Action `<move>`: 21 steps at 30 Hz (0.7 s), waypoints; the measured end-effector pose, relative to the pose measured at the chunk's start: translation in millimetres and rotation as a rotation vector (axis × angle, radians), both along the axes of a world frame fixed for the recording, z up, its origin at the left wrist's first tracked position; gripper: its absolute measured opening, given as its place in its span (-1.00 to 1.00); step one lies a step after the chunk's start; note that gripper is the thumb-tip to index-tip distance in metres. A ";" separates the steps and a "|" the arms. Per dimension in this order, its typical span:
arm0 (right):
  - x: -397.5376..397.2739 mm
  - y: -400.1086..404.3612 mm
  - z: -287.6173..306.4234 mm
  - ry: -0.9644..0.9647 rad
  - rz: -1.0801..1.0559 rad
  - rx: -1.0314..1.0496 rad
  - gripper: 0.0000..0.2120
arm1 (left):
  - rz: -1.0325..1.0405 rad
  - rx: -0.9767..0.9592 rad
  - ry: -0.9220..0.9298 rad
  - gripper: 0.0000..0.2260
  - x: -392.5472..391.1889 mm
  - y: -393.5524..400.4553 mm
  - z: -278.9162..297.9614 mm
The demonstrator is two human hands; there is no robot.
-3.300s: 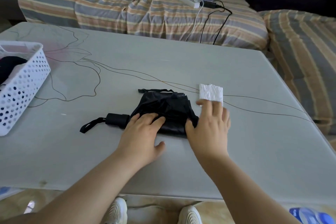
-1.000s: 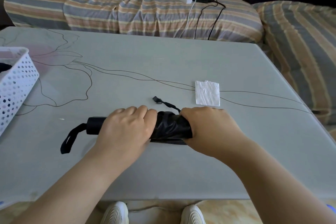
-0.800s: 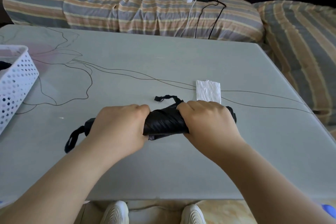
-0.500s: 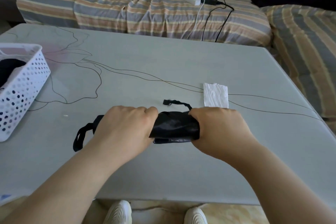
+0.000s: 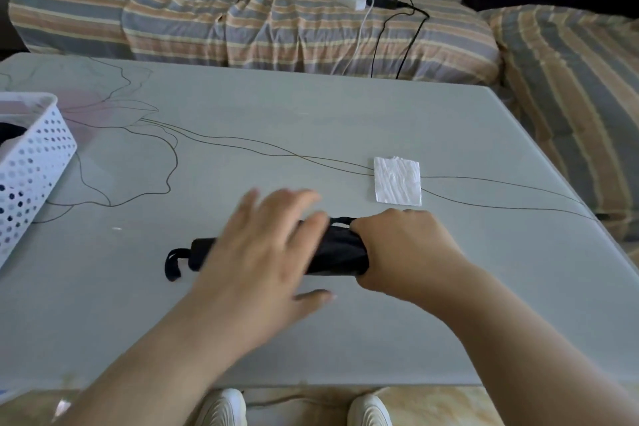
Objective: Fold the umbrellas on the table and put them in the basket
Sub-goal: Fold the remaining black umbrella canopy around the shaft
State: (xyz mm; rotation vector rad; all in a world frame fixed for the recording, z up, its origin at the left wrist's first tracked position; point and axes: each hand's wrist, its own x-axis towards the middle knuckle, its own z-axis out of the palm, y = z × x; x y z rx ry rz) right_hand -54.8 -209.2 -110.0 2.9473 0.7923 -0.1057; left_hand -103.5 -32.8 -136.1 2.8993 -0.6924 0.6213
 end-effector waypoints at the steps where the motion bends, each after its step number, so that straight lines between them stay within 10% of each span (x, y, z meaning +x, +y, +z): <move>1: 0.4 3.4 -2.5 -0.023 0.021 -0.003 -0.89 | -0.052 -0.015 -0.062 -0.41 -1.1 -11.8 -0.2; 7: -1.6 6.2 -4.1 -0.201 0.116 0.099 -0.52 | -0.017 -0.049 0.093 -0.52 14.2 -4.1 0.5; 13: -5.7 6.0 -14.8 -0.301 0.192 0.175 -0.73 | 0.111 -0.140 0.725 -0.65 17.0 28.0 23.7; 18: -6.5 4.5 -1.2 -0.176 0.144 0.125 -0.73 | 0.004 -0.007 0.322 -0.68 14.8 22.9 17.7; 21: -7.3 -2.3 10.6 0.248 0.067 0.156 -0.76 | -0.110 0.138 0.066 -0.66 11.2 18.5 7.9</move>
